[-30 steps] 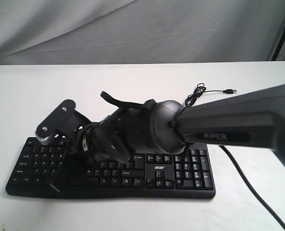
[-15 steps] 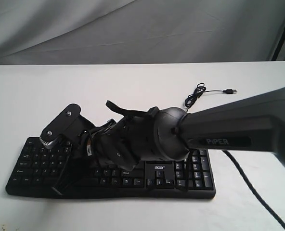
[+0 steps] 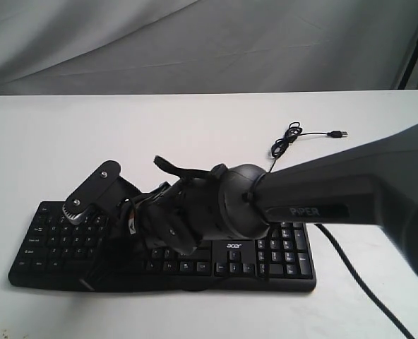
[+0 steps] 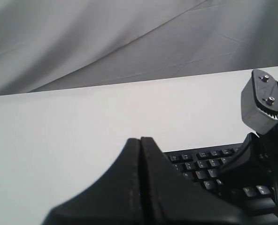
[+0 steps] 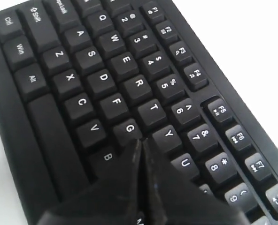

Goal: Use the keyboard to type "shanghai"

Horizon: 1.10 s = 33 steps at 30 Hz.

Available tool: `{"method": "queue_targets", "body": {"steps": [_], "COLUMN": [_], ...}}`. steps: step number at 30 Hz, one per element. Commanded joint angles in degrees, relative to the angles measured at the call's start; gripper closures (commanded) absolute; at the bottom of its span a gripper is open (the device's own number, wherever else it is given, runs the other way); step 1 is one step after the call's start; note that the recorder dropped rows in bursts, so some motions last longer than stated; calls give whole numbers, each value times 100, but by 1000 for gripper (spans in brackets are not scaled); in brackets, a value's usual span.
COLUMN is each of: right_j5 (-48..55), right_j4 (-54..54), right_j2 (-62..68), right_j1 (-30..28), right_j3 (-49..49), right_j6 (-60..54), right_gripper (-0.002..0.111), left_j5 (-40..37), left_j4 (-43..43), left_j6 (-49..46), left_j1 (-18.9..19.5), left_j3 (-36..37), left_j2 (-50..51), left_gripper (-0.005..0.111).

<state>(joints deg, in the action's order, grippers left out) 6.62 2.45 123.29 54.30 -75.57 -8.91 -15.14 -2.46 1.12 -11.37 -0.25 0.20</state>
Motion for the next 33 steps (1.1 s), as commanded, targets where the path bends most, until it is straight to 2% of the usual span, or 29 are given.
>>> {"method": "queue_targets", "body": {"steps": [1,24,33], "right_j5": [-180,-210,-83], "right_j4": [11,11,-2], "right_j2": [28,297,-57], "right_j1": [-28,-58,-70], "right_j3": [-28,-51,-51], "right_j6": [-3,-131,-172], "right_gripper": [108,108,108], "left_j5": [27,27,27], "left_j4": [-4,-4,-4], "left_j6": [16,16,16], "left_j1": [-23,-23,-23], "left_j3": [25,25,25], "left_j2": [-20,-20,-20], "left_gripper": [107,107,107]}}
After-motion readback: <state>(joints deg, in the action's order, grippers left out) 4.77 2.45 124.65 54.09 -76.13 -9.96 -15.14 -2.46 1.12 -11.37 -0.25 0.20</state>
